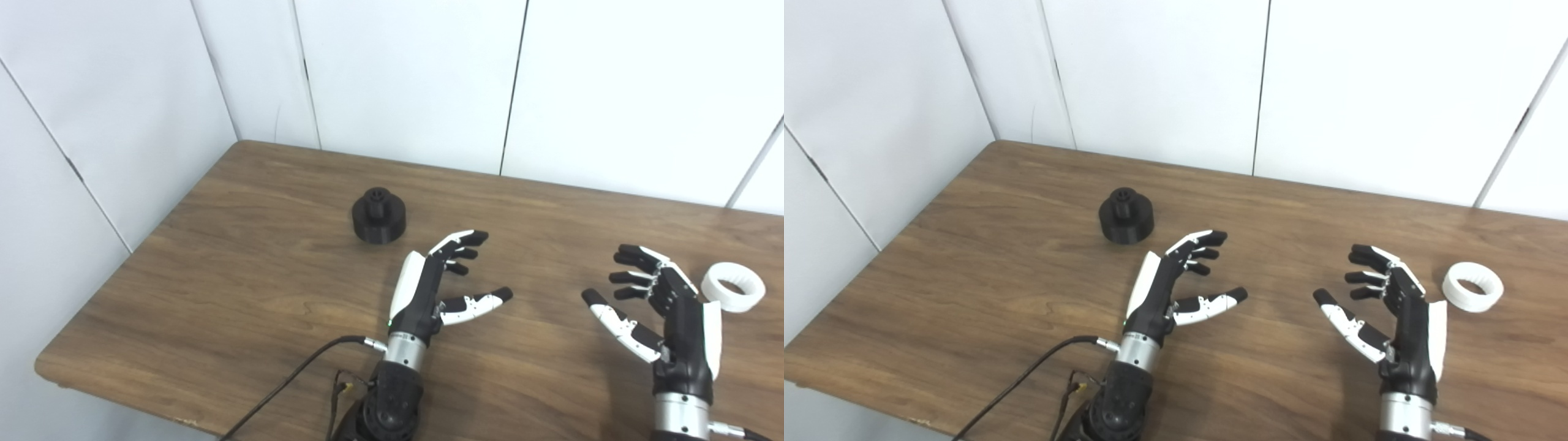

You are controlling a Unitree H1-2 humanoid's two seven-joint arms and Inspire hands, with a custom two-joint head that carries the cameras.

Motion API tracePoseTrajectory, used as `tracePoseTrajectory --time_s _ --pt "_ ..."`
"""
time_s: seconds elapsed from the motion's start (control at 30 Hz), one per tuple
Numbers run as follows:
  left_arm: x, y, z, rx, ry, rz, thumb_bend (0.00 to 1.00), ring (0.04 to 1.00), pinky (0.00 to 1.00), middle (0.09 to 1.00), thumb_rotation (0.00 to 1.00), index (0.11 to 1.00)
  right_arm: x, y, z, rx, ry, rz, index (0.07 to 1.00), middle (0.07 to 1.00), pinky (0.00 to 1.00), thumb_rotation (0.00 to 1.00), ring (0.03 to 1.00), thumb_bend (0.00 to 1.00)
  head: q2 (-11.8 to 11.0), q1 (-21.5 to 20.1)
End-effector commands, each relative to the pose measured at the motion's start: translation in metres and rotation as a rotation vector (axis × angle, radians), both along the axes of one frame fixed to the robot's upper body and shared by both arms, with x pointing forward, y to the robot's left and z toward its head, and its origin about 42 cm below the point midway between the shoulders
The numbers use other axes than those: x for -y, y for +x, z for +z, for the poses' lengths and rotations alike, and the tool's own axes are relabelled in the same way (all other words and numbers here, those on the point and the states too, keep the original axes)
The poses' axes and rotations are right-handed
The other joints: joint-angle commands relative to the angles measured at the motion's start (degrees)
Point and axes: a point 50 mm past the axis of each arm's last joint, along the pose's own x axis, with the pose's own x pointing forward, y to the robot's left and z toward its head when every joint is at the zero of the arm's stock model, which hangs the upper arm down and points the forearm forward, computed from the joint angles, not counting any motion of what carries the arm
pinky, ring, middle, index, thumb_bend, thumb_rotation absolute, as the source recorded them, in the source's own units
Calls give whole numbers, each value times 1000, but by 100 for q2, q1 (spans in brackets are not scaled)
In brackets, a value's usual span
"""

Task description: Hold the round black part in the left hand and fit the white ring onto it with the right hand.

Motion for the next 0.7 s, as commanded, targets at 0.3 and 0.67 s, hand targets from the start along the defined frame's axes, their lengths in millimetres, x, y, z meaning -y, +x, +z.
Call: tracePoseTrajectory --time_s 0.3,0.67 --pt "-45 13 44 158 245 102 726 895 765 899 257 773 20 -3 -16 -13 -66 -13 689 688 485 145 600 676 7 36" --pt "-92 21 91 250 374 175 744 878 729 898 256 795 19 0 -20 -11 -64 -10 685 681 477 148 591 677 -39 83"
